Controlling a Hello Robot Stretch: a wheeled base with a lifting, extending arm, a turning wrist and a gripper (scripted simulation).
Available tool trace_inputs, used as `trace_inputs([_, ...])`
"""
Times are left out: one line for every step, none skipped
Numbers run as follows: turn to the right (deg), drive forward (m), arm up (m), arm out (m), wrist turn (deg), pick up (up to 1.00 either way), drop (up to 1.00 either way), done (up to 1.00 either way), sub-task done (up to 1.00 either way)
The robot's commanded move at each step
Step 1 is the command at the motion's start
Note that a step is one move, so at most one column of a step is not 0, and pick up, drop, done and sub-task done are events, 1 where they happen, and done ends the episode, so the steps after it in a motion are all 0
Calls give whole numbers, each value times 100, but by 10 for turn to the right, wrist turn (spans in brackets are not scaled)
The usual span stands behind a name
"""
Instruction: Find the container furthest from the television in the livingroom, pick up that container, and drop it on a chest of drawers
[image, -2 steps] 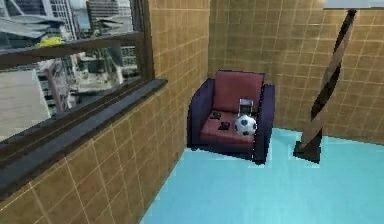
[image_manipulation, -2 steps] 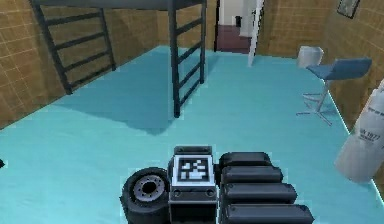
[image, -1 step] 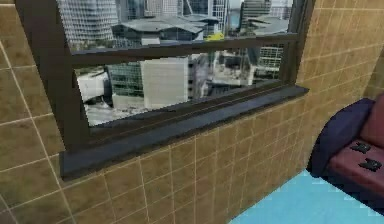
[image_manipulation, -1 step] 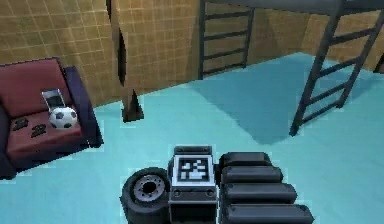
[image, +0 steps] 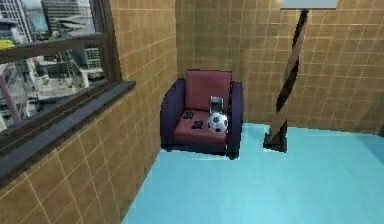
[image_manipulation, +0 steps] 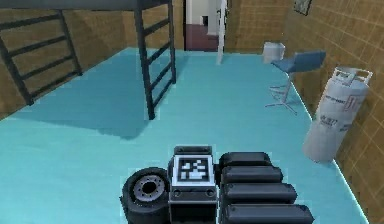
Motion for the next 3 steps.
trace_inputs([450, 0, 0, 0, 0, 0, 0, 0, 0])
trace_inputs([360, 0, 0, 0, 0, 0, 0, 0, 0])
trace_inputs([450, 0, 0, 0, 0, 0, 0, 0, 0])
